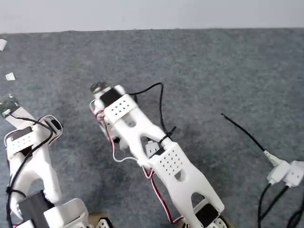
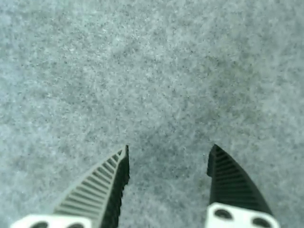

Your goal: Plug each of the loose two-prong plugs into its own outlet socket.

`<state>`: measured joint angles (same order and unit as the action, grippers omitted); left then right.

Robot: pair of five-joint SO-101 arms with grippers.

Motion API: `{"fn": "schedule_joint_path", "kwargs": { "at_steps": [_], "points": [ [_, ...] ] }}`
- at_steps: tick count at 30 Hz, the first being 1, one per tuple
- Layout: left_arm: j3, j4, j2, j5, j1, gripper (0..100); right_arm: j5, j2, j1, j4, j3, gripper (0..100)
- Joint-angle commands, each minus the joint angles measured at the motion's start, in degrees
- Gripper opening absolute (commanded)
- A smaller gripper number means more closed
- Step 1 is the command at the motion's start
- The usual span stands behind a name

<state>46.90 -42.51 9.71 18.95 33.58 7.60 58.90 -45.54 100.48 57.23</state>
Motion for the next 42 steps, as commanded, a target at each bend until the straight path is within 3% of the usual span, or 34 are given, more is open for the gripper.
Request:
{"fn": "schedule_joint_path", "kwargs": {
  "at_steps": [1, 13, 20, 27, 42],
  "points": [
    [-0.13, 2.02, 1.67, -0.62, 0.26, 26, 0.97, -9.98, -0.40, 1.98, -5.10, 0.9],
    [0.13, 1.93, 1.58, -0.70, 0.26, 26, 0.44, -12.62, 1.98, -6.73, -15.74, 1.0],
    [0.57, 2.20, 1.67, -0.70, 0.26, 26, -2.37, -7.60, 2.77, -10.24, -13.89, 21.3],
    [0.57, 2.20, 1.67, -0.70, 0.26, 26, -2.29, -7.60, 3.03, -9.36, -11.60, 10.5],
    [0.66, 2.20, 1.67, -0.70, 0.26, 26, -4.40, -7.25, 3.12, -5.41, -12.04, 10.1]
  ]
}}
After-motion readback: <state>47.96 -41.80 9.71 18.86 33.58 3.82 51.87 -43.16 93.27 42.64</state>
